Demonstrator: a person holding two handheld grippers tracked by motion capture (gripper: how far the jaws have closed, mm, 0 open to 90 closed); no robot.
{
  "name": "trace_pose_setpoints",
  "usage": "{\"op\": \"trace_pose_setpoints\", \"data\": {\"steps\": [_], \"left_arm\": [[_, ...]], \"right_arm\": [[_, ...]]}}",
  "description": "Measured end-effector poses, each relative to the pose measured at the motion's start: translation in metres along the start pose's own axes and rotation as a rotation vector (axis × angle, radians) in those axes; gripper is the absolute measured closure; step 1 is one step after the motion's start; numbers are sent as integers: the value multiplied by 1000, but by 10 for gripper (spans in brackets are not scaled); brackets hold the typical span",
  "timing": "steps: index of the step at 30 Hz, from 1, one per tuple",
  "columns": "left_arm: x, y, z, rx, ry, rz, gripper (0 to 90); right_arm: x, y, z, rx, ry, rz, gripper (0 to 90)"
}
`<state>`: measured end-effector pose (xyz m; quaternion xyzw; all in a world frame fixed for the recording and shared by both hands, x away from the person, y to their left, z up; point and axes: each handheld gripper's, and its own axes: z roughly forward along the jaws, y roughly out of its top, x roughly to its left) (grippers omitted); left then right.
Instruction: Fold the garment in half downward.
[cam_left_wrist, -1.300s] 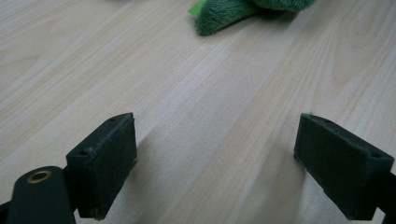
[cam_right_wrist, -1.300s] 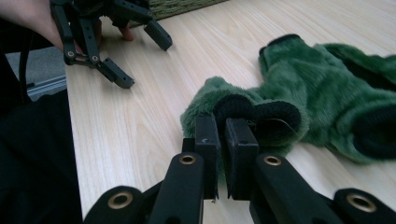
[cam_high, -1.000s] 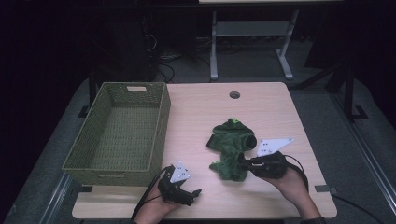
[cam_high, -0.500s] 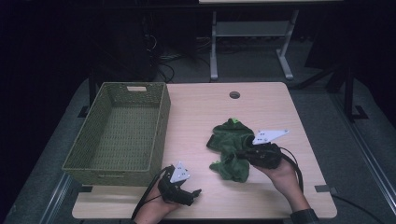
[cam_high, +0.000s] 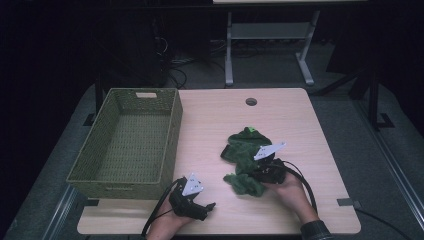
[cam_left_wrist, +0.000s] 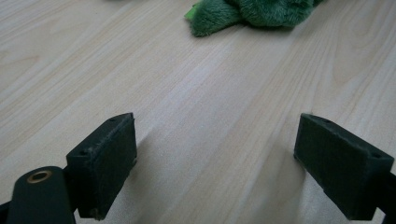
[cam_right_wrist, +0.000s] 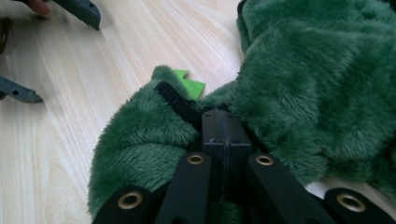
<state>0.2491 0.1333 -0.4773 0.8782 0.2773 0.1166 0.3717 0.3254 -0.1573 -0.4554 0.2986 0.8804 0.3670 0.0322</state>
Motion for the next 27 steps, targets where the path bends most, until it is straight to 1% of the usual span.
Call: {"op": "trace_pose_setpoints", "data": {"steps": [3,5,8,10,12,13,14,17,18,20,24,26,27], "left_arm": [[0,0,0,0,0,0,124],[0,0,0,-2,1,-2,124],[-1,1,1,0,6,-4,122],[-1,2,2,0,10,-10,122],[-2,3,2,8,13,-14,124],[-2,4,2,15,14,-16,124],[-2,5,2,25,13,-15,124],[-3,8,2,42,2,-15,127],[-3,9,2,48,-2,-7,128],[-5,12,3,43,-31,-13,128],[-9,22,4,29,-45,19,132],[-8,28,5,22,-59,27,133],[-7,31,7,15,-67,27,133]], "right_arm": [[1,-1,0,16,-7,2,900],[2,-2,2,14,-12,-6,900],[2,-3,1,0,-12,-1,900],[1,-3,0,-16,-6,21,895],[0,-2,-4,-34,-17,23,838],[1,-1,-6,-41,-20,35,810],[1,0,-9,-49,-28,25,774],[0,3,-17,-68,-48,34,713],[0,4,-19,-70,-53,44,702],[-1,4,-24,-86,-53,44,686],[-4,3,-31,-118,-70,48,625],[-5,4,-35,-123,-83,37,602],[-6,5,-37,-129,-87,43,599]]}}
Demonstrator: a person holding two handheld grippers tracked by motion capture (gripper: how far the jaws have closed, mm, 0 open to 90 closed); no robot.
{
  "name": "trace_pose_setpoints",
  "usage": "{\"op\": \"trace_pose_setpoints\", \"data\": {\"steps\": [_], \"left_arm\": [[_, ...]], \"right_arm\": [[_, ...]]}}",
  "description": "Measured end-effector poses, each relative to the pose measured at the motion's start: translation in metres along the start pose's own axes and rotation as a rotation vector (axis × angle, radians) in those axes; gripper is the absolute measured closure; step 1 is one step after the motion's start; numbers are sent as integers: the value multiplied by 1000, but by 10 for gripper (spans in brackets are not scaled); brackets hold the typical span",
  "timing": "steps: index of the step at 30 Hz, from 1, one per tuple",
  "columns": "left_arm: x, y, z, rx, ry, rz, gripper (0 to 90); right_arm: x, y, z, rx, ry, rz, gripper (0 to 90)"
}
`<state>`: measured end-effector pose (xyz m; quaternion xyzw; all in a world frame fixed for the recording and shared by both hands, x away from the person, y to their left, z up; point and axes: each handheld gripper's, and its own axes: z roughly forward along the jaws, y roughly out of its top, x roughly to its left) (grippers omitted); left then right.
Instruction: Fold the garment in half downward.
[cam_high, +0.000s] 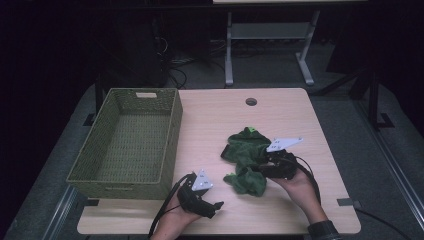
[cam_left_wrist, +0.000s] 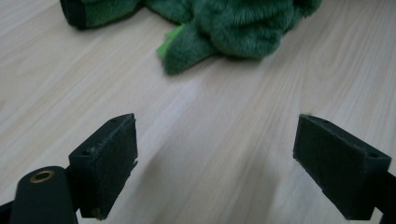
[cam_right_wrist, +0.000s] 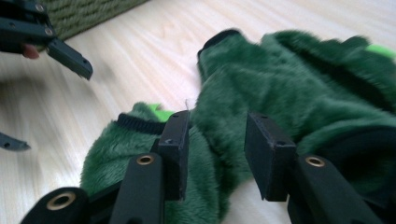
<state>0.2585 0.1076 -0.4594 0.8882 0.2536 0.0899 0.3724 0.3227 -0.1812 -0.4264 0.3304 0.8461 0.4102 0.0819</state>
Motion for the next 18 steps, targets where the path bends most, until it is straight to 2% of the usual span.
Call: {"op": "trace_pose_setpoints", "data": {"steps": [6,10,13,15,18], "left_arm": [[5,18,-1,-14,-14,40,148],[10,33,3,-12,-22,58,151],[14,45,4,-10,-36,78,200],[19,55,5,-17,-36,78,201],[26,66,6,-28,-25,79,214]], "right_arm": [[-7,4,-8,-22,-21,12,522],[-11,3,-10,-28,-30,26,508],[-18,2,-10,-25,-50,19,490],[-22,2,-11,-36,-63,18,490],[-27,5,-13,-51,-86,42,489]]}}
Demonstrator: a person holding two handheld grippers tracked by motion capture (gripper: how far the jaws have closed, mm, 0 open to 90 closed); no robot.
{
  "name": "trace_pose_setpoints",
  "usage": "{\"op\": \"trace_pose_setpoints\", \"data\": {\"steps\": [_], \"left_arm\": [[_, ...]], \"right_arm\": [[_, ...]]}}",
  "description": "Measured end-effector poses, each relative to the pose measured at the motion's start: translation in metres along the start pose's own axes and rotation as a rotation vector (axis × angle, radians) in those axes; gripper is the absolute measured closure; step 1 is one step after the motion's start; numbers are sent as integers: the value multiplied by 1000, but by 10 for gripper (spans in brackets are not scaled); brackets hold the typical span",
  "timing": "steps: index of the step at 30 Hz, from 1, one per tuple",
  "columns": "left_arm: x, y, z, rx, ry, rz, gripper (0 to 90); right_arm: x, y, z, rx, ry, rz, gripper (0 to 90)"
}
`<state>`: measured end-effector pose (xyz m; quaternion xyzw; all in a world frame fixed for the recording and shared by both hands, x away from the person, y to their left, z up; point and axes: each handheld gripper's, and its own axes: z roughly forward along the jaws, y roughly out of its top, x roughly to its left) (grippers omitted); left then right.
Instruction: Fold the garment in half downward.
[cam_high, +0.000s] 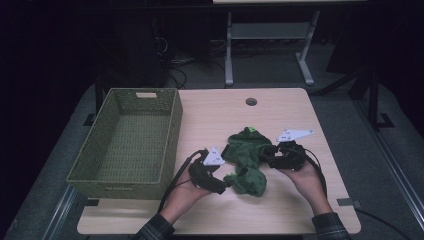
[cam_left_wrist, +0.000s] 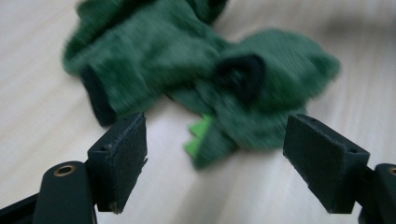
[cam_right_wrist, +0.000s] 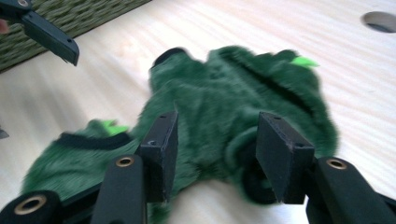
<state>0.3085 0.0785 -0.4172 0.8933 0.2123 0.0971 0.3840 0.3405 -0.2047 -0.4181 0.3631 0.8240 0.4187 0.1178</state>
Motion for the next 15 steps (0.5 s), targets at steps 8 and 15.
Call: {"op": "trace_pose_setpoints", "data": {"steps": [8,15], "left_arm": [[18,25,7,-12,23,3,271],[33,41,19,-25,35,5,346]], "right_arm": [[-15,5,-3,-59,-37,33,484],[-27,15,1,-38,-65,57,486]]}}
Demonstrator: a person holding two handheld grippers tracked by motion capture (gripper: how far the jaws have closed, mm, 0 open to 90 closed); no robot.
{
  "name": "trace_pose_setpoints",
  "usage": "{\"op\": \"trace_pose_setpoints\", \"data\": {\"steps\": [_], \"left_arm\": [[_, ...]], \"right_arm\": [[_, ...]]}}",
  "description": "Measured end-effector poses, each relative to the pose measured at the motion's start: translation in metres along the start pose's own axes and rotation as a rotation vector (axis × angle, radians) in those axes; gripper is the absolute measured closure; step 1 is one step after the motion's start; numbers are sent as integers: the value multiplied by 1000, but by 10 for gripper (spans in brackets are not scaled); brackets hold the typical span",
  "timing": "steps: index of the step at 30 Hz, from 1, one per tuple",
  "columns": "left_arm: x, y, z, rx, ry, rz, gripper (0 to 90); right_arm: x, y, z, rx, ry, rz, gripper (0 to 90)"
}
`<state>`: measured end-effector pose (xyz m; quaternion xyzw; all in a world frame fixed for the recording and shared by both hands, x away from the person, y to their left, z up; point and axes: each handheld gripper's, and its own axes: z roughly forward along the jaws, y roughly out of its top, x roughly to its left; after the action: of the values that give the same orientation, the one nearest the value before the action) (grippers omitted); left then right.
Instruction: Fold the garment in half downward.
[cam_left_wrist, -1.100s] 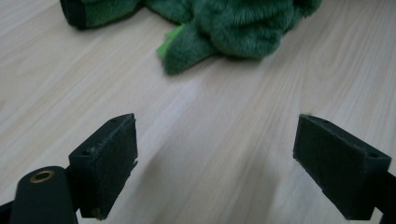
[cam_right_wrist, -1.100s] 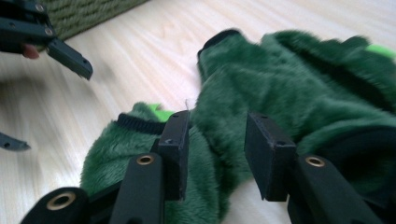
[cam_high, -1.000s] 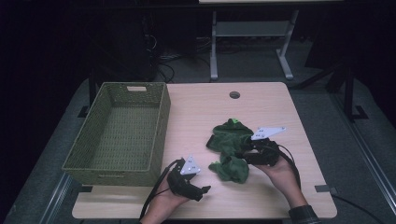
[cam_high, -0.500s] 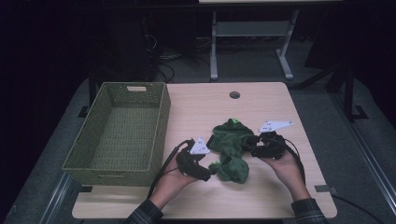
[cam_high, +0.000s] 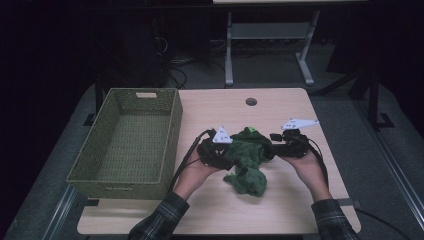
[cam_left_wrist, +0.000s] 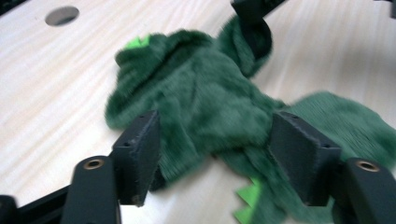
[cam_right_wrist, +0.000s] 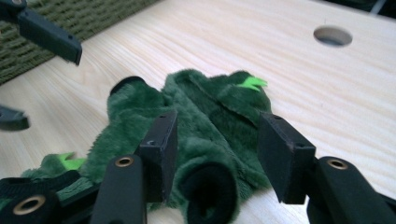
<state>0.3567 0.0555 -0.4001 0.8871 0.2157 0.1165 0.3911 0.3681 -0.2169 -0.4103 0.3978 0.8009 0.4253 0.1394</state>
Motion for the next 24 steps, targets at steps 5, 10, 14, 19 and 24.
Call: {"op": "trace_pose_setpoints", "data": {"steps": [5,10,14,19,24], "left_arm": [[17,11,11,0,31,4,430],[37,16,25,1,61,-16,511],[50,19,41,22,66,-22,561],[60,16,65,48,60,-14,572],[65,11,85,89,63,-6,550]], "right_arm": [[-8,10,6,41,-31,12,472],[-17,15,19,44,-42,17,507],[-27,13,33,84,-23,42,508],[-35,6,47,130,-17,51,515],[-43,-1,57,178,-16,65,523]]}}
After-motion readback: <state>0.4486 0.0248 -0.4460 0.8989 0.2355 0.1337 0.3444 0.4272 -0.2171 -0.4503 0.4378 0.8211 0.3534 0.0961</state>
